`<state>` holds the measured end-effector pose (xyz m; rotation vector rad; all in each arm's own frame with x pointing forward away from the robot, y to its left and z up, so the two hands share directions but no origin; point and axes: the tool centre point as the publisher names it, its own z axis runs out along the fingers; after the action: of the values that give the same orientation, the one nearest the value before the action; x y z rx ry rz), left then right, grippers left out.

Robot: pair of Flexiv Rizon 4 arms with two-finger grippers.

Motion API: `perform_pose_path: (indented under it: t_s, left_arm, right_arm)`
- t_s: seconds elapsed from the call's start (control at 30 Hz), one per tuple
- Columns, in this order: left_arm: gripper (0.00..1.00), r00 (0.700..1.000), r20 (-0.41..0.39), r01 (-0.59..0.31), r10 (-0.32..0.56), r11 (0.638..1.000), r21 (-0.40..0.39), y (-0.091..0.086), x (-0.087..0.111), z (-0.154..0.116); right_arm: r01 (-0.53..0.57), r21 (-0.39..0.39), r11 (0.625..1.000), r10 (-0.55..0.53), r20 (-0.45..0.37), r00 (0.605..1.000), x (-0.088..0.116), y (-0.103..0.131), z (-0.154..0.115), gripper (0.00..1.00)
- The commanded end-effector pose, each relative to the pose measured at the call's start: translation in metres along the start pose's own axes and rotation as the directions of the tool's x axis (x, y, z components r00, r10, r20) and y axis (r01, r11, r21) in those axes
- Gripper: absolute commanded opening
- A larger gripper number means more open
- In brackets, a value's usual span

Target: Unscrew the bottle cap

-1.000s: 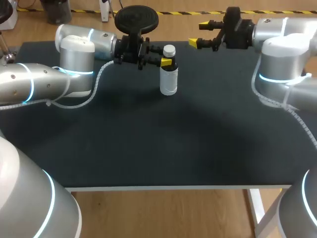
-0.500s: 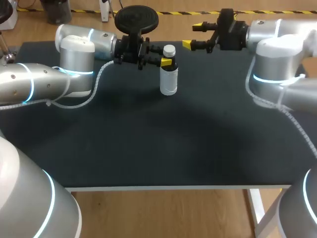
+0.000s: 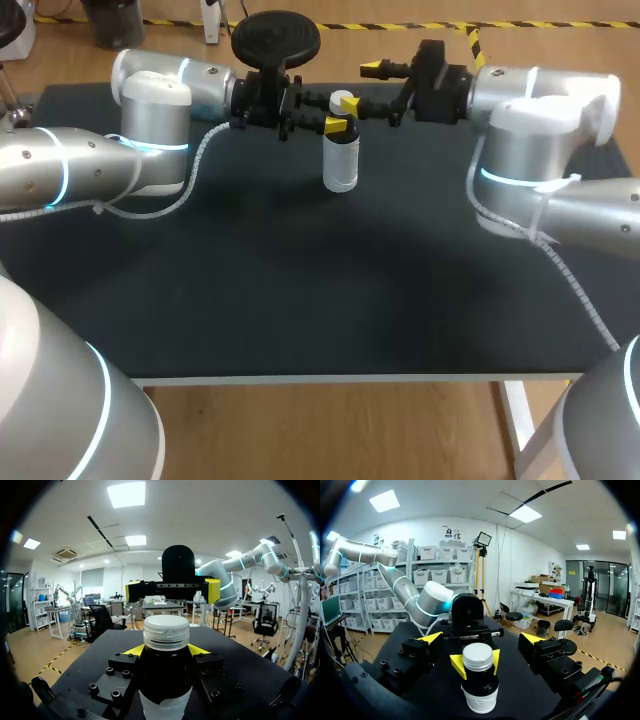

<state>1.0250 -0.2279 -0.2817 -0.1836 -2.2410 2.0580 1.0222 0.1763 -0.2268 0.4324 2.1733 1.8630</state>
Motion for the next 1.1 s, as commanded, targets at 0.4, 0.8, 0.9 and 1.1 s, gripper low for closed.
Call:
perform_pose_path:
  t_s: [0.4, 0.8, 0.9, 1.1]
  left_arm:
    - [0.0, 1.0, -0.008, 0.001, -0.001, 1.0, 0.001, 0.001, -0.002, -0.001]
    - [0.0, 1.0, -0.008, 0.001, -0.001, 1.0, 0.001, 0.001, -0.002, -0.001]
    - [0.0, 1.0, -0.008, 0.001, -0.001, 1.0, 0.001, 0.001, -0.002, -0.001]
    - [0.0, 1.0, -0.008, 0.001, -0.001, 1.0, 0.001, 0.001, -0.002, -0.001]
  right_arm:
    - [-0.017, -0.023, 1.0, 0.016, -0.017, 1.0, 0.017, -0.006, 0.027, 1.0]
    - [-0.035, -0.023, 0.999, 0.036, 0.04, 0.999, 0.025, -0.015, 0.023, 1.0]
    - [-0.041, -0.035, 0.999, 0.042, 0.041, 0.998, 0.025, -0.017, 0.022, 1.0]
    - [-0.051, -0.047, 0.998, 0.053, 0.042, 0.998, 0.022, -0.021, 0.022, 1.0]
